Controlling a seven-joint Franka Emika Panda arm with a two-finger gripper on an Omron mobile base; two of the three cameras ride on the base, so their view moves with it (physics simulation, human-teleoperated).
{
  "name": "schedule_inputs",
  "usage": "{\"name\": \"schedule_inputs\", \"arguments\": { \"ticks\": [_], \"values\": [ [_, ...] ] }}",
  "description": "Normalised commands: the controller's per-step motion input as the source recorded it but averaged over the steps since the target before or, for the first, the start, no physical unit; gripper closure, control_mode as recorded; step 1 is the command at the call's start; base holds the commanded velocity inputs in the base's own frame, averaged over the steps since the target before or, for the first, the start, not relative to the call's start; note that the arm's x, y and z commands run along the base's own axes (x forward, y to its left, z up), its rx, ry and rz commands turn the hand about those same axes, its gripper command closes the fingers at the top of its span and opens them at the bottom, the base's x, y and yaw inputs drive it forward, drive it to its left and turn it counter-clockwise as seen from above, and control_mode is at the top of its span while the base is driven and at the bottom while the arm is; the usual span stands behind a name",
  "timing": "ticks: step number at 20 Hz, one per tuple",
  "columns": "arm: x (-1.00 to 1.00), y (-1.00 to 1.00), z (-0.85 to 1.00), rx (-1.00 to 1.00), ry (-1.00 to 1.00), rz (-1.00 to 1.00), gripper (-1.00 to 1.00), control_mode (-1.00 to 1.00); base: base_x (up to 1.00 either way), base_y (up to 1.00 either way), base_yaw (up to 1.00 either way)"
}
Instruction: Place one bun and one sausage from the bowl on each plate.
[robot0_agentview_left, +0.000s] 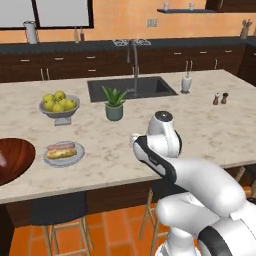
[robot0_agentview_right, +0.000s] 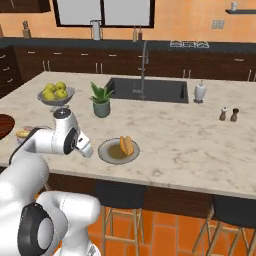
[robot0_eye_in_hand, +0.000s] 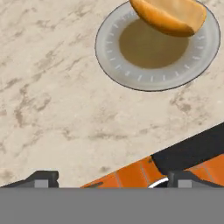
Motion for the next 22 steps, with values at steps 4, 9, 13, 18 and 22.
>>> {"name": "schedule_inputs", "arguments": {
  "ticks": [4,9,13,18,22],
  "values": [
    [0.00,0.00,0.00,0.00,0.00,0.00,-1.00,1.00,0.19,1.00,0.12],
    [0.00,0.00,0.00,0.00,0.00,0.00,-1.00,1.00,0.27,1.00,0.08],
    [0.00,0.00,0.00,0.00,0.00,0.00,-1.00,1.00,0.73,1.00,0.00],
    [0.15,0.01,0.00,-0.01,0.00,-0.02,-1.00,-1.00,0.62,0.69,-0.03],
    [0.83,0.54,0.00,-0.02,0.13,0.26,-1.00,-1.00,0.00,0.00,0.00]
  ]
}}
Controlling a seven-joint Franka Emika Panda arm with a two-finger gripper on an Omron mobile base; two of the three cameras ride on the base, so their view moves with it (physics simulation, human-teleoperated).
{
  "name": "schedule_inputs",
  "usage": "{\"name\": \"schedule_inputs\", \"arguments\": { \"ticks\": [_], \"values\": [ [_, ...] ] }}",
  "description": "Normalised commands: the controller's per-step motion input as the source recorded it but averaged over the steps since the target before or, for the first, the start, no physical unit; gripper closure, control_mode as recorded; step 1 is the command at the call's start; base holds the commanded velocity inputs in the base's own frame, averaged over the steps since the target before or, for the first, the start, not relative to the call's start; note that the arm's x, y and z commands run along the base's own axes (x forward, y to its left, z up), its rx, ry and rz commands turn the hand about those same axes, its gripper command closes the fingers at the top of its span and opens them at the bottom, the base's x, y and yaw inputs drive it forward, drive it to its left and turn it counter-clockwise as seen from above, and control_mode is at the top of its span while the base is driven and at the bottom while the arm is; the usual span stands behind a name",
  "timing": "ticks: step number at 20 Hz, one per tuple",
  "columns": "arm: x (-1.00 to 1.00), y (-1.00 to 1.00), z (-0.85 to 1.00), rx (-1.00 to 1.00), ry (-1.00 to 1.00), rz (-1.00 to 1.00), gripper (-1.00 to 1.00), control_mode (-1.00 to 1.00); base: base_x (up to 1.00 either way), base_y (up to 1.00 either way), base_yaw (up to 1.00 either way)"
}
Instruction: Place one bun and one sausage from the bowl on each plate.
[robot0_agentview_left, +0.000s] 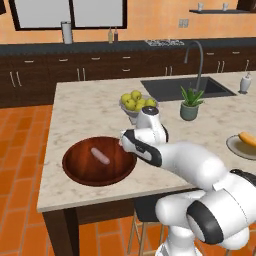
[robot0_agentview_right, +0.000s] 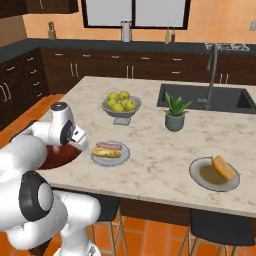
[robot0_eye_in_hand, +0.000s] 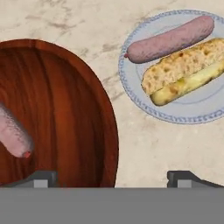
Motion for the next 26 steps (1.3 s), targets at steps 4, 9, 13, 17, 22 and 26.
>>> {"name": "schedule_inputs", "arguments": {
  "ticks": [4,9,13,17,22,26],
  "values": [
    [0.34,0.77,0.00,-0.02,0.01,0.57,-1.00,-1.00,0.00,0.00,0.00],
    [0.33,0.97,-0.18,-0.10,0.02,0.42,-1.00,-1.00,0.00,0.00,0.00],
    [0.41,0.65,-0.68,-0.15,0.06,0.15,-1.00,-1.00,0.00,0.00,0.00],
    [0.29,0.31,-0.26,-0.05,0.12,0.07,-1.00,-1.00,0.00,0.00,0.00],
    [0.31,0.00,-0.45,-0.07,0.06,0.02,-1.00,-1.00,0.00,0.00,0.00],
    [0.00,0.00,-0.46,-0.07,0.07,0.04,-1.00,-1.00,0.00,0.00,0.00]
  ]
}}
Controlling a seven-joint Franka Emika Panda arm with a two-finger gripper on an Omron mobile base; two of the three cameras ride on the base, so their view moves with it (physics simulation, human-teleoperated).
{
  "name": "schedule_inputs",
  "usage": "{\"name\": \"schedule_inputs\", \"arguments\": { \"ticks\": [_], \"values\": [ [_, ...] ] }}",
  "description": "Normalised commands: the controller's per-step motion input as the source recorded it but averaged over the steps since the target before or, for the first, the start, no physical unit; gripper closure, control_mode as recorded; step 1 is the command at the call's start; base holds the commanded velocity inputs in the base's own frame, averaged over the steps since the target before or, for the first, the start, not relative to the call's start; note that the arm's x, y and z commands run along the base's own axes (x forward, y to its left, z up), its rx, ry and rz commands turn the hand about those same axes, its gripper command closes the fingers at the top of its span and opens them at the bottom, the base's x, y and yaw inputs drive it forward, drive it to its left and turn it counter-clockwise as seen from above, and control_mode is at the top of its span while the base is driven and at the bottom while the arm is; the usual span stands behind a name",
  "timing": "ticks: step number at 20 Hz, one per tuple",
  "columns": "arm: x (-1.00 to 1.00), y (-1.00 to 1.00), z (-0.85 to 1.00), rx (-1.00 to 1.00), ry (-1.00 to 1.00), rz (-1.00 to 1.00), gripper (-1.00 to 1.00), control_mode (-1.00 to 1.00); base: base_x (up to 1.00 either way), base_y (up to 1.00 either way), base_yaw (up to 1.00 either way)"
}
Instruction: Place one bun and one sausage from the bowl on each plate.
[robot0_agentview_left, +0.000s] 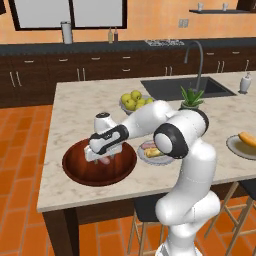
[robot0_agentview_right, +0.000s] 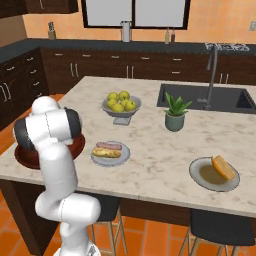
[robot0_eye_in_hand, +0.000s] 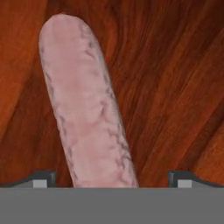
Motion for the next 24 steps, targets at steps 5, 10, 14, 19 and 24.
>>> {"name": "schedule_inputs", "arguments": {
  "ticks": [5,10,14,19,24],
  "values": [
    [0.00,0.00,-0.22,-0.04,0.04,0.02,1.00,-1.00,0.00,0.00,0.00],
    [-0.10,0.00,0.09,0.00,0.00,0.00,1.00,-1.00,0.00,0.00,0.00],
    [-0.84,-0.02,0.89,0.00,-0.16,-0.06,1.00,-1.00,0.00,0.00,0.00],
    [-1.00,-0.08,0.83,0.00,-0.29,-0.12,1.00,-1.00,0.00,0.00,0.00],
    [-0.59,-0.37,0.26,0.01,-0.09,-0.15,1.00,1.00,-0.38,-0.40,-0.11]
  ]
}}
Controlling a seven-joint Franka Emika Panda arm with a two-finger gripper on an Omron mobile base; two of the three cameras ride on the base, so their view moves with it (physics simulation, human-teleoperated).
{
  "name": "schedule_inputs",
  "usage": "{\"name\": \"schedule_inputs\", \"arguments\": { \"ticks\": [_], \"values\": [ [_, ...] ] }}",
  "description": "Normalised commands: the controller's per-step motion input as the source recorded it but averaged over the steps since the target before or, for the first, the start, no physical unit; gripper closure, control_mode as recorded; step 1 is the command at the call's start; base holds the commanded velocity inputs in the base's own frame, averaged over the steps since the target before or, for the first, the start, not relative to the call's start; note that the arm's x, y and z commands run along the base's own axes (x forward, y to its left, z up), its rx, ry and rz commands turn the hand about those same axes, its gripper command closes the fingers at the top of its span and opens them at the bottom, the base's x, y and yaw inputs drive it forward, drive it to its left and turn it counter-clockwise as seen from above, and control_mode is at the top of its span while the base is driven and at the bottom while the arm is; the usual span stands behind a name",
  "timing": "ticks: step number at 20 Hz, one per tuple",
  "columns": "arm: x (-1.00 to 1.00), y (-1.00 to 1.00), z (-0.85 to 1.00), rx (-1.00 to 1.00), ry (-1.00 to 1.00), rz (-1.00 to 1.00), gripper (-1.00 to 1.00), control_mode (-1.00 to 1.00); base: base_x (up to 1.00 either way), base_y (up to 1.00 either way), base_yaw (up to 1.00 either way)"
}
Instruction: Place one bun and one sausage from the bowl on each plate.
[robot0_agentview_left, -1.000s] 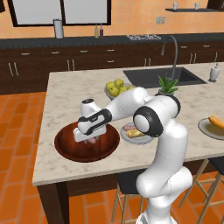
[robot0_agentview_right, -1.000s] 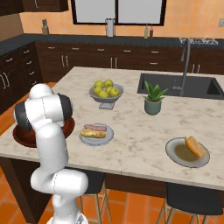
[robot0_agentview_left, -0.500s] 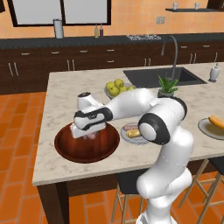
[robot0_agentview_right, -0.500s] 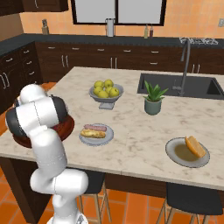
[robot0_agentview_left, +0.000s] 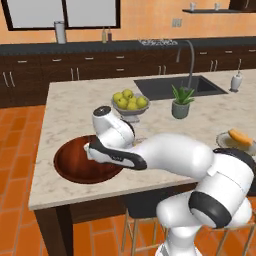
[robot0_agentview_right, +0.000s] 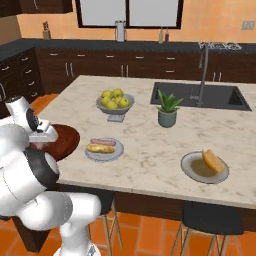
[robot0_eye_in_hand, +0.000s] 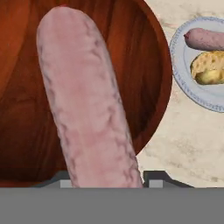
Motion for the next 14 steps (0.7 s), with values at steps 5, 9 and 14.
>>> {"name": "schedule_inputs", "arguments": {
  "ticks": [5,9,14],
  "values": [
    [0.00,0.00,0.00,0.00,0.00,0.00,1.00,1.00,-0.50,-1.00,-0.27],
    [0.00,0.00,0.00,0.00,0.00,0.00,1.00,1.00,-0.09,-1.00,-0.28],
    [0.00,0.00,0.00,0.00,0.00,0.00,1.00,1.00,0.00,-1.00,-0.26]
  ]
}}
